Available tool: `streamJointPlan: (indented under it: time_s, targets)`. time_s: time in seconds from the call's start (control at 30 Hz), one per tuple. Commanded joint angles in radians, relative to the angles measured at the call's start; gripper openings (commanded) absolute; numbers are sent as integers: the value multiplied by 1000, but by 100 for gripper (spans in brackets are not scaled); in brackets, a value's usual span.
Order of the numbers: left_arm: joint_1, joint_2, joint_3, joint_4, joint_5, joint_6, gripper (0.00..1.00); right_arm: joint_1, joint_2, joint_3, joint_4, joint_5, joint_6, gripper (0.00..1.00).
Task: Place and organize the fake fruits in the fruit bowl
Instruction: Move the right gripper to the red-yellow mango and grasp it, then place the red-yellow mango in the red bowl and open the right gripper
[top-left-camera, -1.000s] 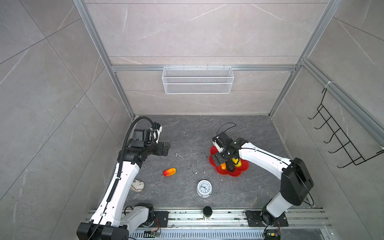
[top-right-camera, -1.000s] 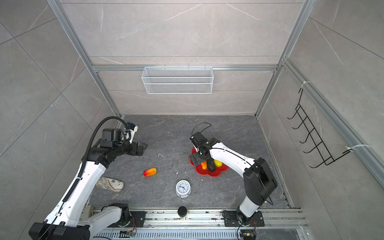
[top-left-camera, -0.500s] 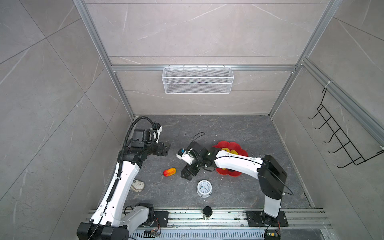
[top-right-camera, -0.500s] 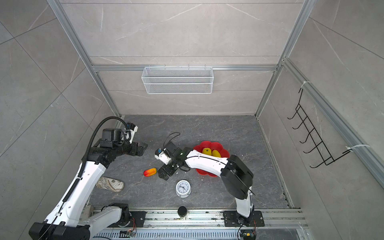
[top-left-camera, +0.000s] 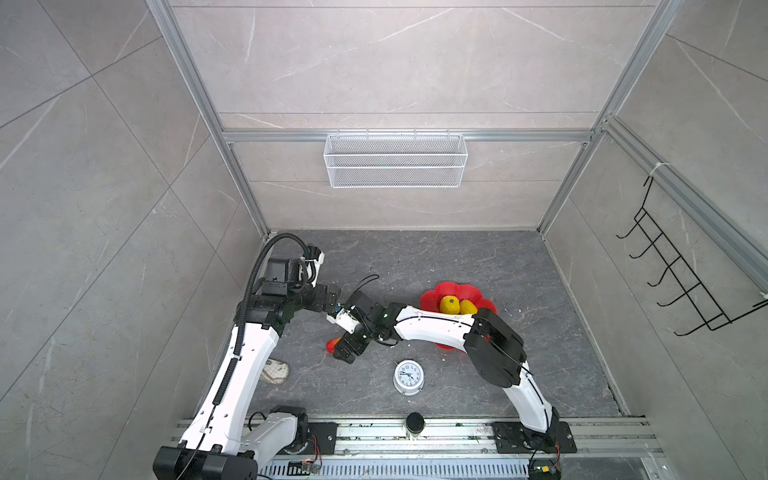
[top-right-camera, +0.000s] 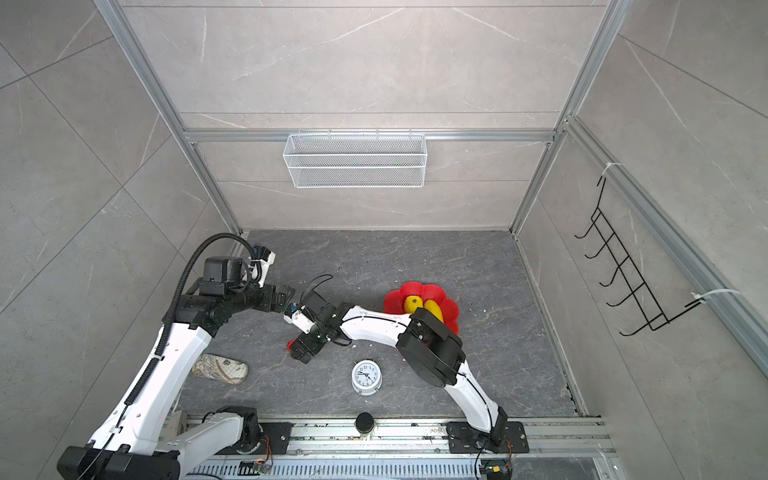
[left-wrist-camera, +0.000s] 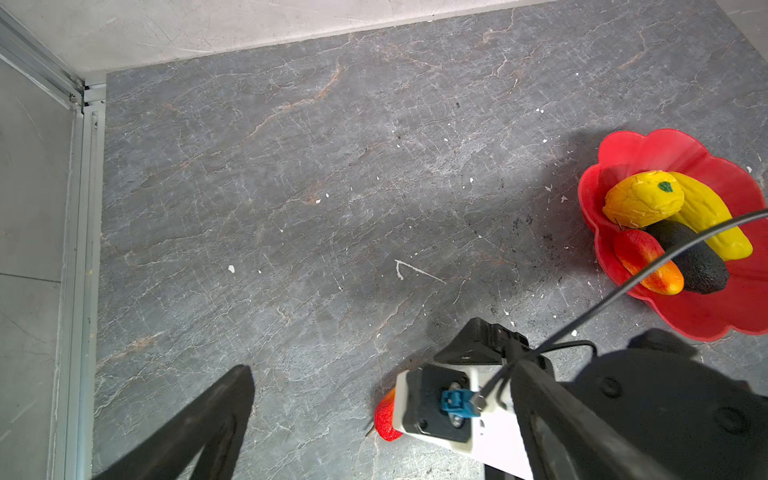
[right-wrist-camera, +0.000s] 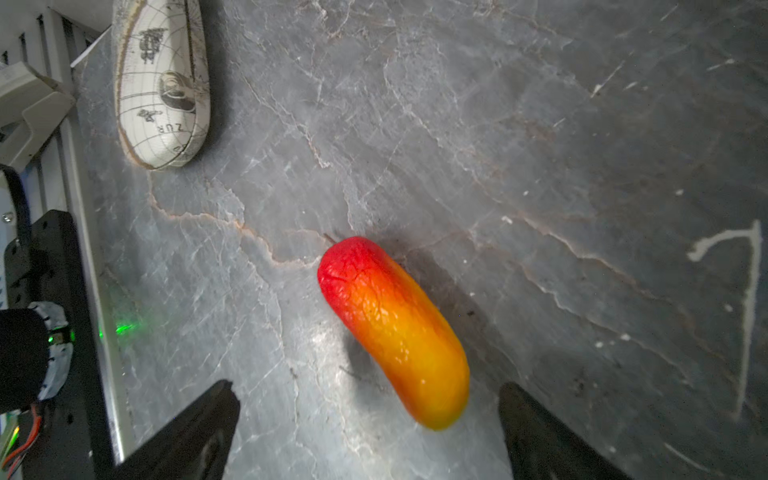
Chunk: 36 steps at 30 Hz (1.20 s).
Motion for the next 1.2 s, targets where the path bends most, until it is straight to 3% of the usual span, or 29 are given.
streamJointPlan:
  time_s: [0.0, 0.23, 0.27, 0.4, 0.6, 0.73, 0.93, 1.17]
  targets:
    - [4, -23, 22, 1, -3, 4, 100, 4, 61, 56, 3, 28, -3, 97]
    - [5, -23, 22, 1, -3, 5, 100, 9, 124, 128, -11, 32, -3, 86]
    - [5, -23, 22, 1, -4, 4, 100, 9, 127, 133, -15, 34, -4, 81]
    - [5, -25, 22, 1, -5, 6, 100, 10, 131, 140, -25, 34, -2, 49]
    - [5, -25, 22, 1, -6, 6, 100, 10, 73, 79, -22, 42, -9, 35]
    - [5, -25, 20, 1, -9, 6, 100, 10, -42, -31, -31, 56, -20, 22]
    - [5, -25, 22, -1, -4, 4, 100, -10, -300, -282, -60, 137, -21, 17]
    - [5, -31, 23, 1, 4, 2, 100, -125, -586, -501, -151, 296, 47, 14]
